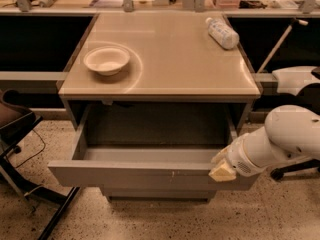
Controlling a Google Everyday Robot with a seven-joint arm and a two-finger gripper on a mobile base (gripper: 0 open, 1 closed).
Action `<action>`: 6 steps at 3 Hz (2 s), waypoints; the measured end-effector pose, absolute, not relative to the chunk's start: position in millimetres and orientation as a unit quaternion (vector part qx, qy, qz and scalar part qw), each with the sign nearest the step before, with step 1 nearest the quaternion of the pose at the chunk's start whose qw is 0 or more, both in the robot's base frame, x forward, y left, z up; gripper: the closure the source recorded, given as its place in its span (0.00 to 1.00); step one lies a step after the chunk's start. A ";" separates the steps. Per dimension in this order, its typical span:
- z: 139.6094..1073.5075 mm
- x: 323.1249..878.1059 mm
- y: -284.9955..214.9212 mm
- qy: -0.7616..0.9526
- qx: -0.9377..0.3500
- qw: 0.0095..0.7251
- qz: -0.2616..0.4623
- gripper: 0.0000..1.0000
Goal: Close top drawer
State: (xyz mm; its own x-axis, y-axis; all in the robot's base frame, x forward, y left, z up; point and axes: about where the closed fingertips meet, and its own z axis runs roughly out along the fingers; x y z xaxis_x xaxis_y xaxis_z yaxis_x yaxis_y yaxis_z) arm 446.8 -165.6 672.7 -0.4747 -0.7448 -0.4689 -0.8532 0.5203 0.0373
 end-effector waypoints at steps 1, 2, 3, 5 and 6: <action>672.2 446.9 -165.5 0.848 -0.471 0.202 0.134 1.00; 680.6 462.4 -157.1 0.842 -0.477 0.219 0.123 1.00; 680.5 462.5 -157.2 0.842 -0.477 0.219 0.122 1.00; 679.8 479.1 -160.3 0.843 -0.473 0.226 0.119 1.00; 681.9 489.2 -158.4 0.842 -0.473 0.233 0.117 1.00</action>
Offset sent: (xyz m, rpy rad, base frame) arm 0.2770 0.1822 0.2706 0.0452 -0.5400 0.0485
